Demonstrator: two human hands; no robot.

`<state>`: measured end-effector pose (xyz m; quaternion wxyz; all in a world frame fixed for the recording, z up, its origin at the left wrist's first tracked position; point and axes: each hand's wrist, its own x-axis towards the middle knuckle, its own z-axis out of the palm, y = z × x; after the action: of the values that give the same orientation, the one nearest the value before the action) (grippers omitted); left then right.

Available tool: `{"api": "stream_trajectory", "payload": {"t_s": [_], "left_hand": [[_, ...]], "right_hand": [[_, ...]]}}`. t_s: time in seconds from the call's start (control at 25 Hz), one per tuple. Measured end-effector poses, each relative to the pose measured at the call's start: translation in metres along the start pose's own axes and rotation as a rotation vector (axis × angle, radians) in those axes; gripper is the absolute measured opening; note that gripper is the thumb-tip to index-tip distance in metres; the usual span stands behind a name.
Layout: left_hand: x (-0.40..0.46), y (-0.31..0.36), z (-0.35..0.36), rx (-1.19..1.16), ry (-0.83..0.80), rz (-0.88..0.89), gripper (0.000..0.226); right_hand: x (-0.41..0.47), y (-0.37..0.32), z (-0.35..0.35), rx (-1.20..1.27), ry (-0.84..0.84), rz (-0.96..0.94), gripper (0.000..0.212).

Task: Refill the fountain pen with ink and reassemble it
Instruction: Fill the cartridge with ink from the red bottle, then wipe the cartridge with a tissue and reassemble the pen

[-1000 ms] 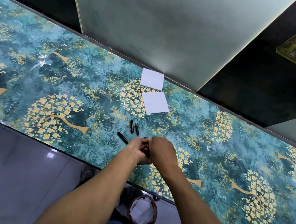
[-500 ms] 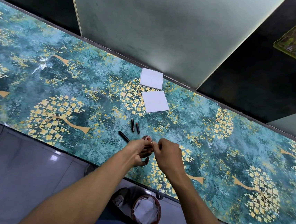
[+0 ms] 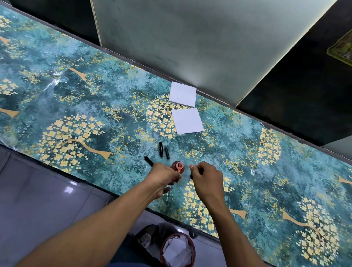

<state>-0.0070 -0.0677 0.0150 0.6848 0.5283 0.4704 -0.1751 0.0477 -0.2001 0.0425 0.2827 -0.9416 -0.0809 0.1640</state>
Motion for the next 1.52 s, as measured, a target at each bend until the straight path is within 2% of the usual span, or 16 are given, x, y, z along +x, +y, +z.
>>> {"api": "stream_trajectory", "payload": {"t_s": [0.28, 0.56, 0.76, 0.92, 1.08, 1.16, 1.36, 1.44, 1.52], "left_hand": [[-0.007, 0.002, -0.010, 0.204, 0.031, 0.174, 0.001], [-0.015, 0.008, -0.024, 0.230, 0.022, 0.278, 0.011], [-0.015, 0.010, -0.030, 0.211, 0.015, 0.309, 0.005], [-0.012, 0.011, -0.035, 0.184, 0.018, 0.352, 0.002], [-0.011, 0.010, -0.039, 0.165, 0.012, 0.377, 0.013], [-0.011, 0.008, -0.041, 0.178, 0.009, 0.387, 0.012], [-0.011, 0.005, -0.046, 0.183, 0.015, 0.390, 0.008], [-0.012, 0.006, -0.047, 0.175, 0.011, 0.383, 0.009], [-0.011, 0.009, -0.047, 0.169, 0.010, 0.382, 0.008]], "right_hand": [[0.014, -0.005, -0.004, 0.091, 0.001, 0.019, 0.040], [0.078, -0.026, 0.001, 0.013, -0.001, -0.009, 0.040], [0.130, -0.034, 0.025, -0.077, -0.029, -0.057, 0.025], [0.159, -0.046, 0.044, -0.258, -0.078, -0.120, 0.014], [0.176, -0.049, 0.058, -0.586, -0.103, -0.282, 0.038], [0.177, -0.049, 0.063, -0.693, -0.104, -0.326, 0.042], [0.177, -0.051, 0.064, -0.846, -0.065, -0.462, 0.026], [0.176, -0.051, 0.059, -0.803, -0.024, -0.419, 0.022], [0.174, -0.049, 0.055, -0.645, 0.048, -0.293, 0.018]]}}
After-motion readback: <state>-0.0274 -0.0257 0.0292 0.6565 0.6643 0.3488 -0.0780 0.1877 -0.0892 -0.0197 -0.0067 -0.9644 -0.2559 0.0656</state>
